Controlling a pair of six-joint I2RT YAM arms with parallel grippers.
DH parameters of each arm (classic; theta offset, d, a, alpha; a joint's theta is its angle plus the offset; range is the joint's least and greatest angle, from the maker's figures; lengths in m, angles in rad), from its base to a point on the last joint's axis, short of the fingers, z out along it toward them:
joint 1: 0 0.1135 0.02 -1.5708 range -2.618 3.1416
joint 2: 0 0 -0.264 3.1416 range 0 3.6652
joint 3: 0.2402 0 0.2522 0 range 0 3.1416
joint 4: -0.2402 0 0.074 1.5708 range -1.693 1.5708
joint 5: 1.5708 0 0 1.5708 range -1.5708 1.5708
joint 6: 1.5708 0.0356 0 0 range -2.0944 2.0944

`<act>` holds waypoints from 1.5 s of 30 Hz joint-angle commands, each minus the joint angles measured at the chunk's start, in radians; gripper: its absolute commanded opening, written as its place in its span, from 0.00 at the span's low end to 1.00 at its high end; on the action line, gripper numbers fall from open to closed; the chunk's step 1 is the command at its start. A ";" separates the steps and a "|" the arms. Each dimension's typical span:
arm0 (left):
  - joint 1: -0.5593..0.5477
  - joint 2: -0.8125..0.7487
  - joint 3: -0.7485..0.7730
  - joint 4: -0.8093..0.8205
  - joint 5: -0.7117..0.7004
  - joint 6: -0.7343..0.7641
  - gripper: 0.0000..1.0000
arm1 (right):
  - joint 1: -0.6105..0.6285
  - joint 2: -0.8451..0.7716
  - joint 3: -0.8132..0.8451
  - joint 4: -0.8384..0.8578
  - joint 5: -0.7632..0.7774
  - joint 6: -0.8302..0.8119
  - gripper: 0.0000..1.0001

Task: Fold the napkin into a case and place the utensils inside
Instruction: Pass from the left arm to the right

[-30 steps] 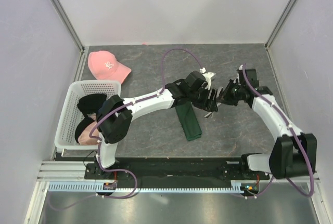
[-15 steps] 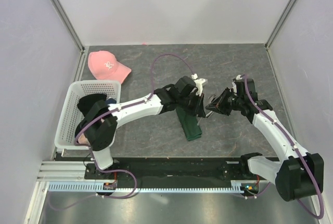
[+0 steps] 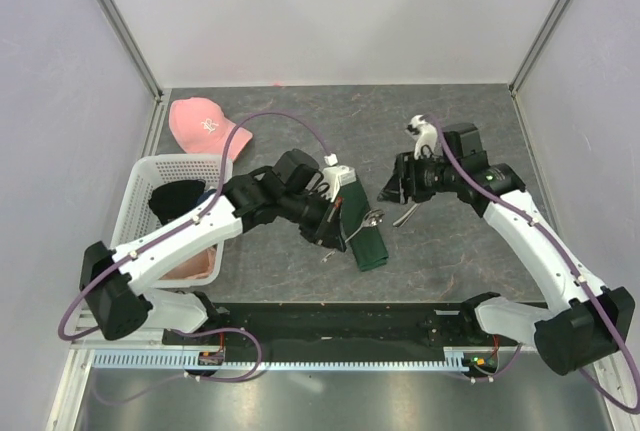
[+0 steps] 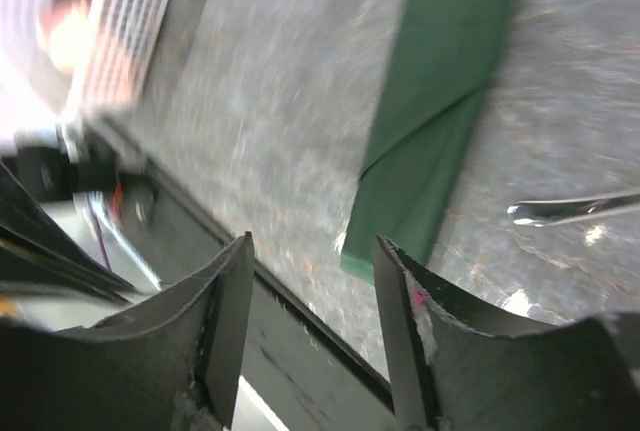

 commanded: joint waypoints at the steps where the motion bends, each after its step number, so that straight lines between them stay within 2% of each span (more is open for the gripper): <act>1: 0.005 -0.059 -0.008 -0.197 0.088 0.134 0.02 | 0.114 0.010 0.019 -0.054 -0.058 -0.183 0.56; 6: 0.005 -0.079 -0.031 -0.241 0.096 0.160 0.02 | 0.155 -0.002 0.029 -0.067 -0.043 -0.168 0.52; 10: 0.005 -0.074 -0.047 -0.272 0.113 0.189 0.02 | 0.175 -0.013 0.042 -0.096 -0.145 -0.162 0.52; 16: 0.005 -0.063 -0.036 -0.277 0.136 0.204 0.02 | 0.322 0.002 -0.006 -0.097 -0.161 -0.149 0.51; 26: 0.006 -0.077 -0.039 -0.289 0.183 0.215 0.02 | 0.359 0.037 -0.035 -0.073 -0.174 -0.160 0.43; 31: 0.006 -0.091 -0.048 -0.289 0.185 0.217 0.02 | 0.382 0.033 -0.067 -0.051 -0.197 -0.143 0.35; 34: 0.008 -0.098 -0.042 -0.289 0.185 0.215 0.02 | 0.393 0.016 -0.099 -0.021 -0.205 -0.108 0.16; 35: 0.011 -0.098 -0.036 -0.289 0.176 0.209 0.02 | 0.395 0.010 -0.119 -0.005 -0.193 -0.085 0.00; 36: 0.022 -0.102 -0.024 -0.287 0.130 0.200 0.07 | 0.393 -0.010 -0.133 0.011 -0.167 -0.003 0.00; 37: 0.070 -0.114 -0.019 -0.278 0.108 0.168 0.18 | 0.395 -0.022 -0.144 0.027 -0.091 0.036 0.00; 38: 0.107 -0.129 -0.020 -0.261 0.094 0.152 0.38 | 0.393 -0.038 -0.177 0.035 -0.055 0.082 0.00; 39: 0.186 -0.143 -0.022 -0.241 0.073 0.133 0.45 | 0.391 -0.073 -0.196 0.041 -0.009 0.208 0.00; 40: 0.221 -0.161 -0.024 -0.214 0.039 0.079 0.52 | 0.393 -0.094 -0.217 0.042 0.098 0.275 0.00; 42: 0.267 -0.164 -0.013 -0.150 -0.068 0.007 0.54 | 0.390 -0.165 -0.312 0.096 0.163 0.451 0.00; 43: 0.270 -0.163 -0.016 -0.117 -0.111 -0.030 0.52 | 0.390 -0.191 -0.357 0.119 0.184 0.616 0.00; 45: 0.272 -0.155 -0.049 0.019 -0.174 -0.120 0.47 | 0.391 -0.269 -0.441 0.134 0.246 0.732 0.00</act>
